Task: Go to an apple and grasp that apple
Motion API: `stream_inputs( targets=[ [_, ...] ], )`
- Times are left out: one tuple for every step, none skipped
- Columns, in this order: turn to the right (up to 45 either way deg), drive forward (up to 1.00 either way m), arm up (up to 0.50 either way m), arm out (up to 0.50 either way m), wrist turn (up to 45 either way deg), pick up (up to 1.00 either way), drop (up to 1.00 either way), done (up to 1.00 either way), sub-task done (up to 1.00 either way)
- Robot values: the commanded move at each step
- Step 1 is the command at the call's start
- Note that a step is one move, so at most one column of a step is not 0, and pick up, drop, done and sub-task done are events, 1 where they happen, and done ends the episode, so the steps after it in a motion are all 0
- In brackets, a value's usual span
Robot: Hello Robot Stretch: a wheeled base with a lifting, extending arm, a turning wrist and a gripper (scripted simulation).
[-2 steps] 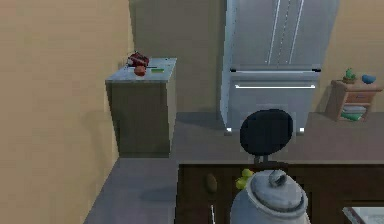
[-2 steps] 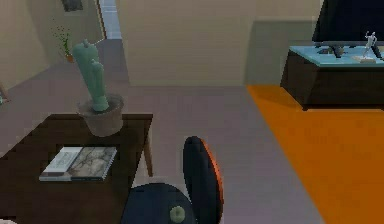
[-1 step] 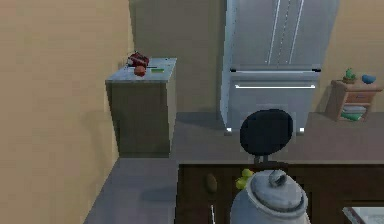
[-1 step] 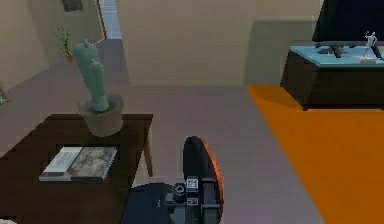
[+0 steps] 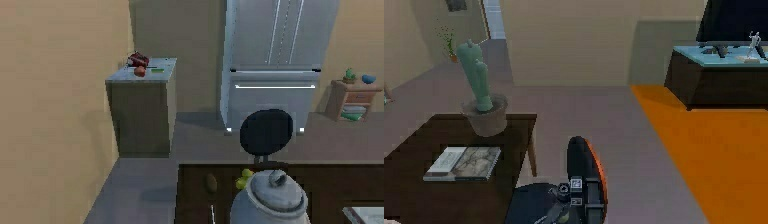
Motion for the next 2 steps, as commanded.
stream_inputs(
  targets=[
    [0.0,0.0,0.0,0.0,45.0,0.0,0.0,0.0,0.0],
    [0.0,0.0,0.0,0.0,45.0,0.0,0.0,0.0,0.0]
  ],
)
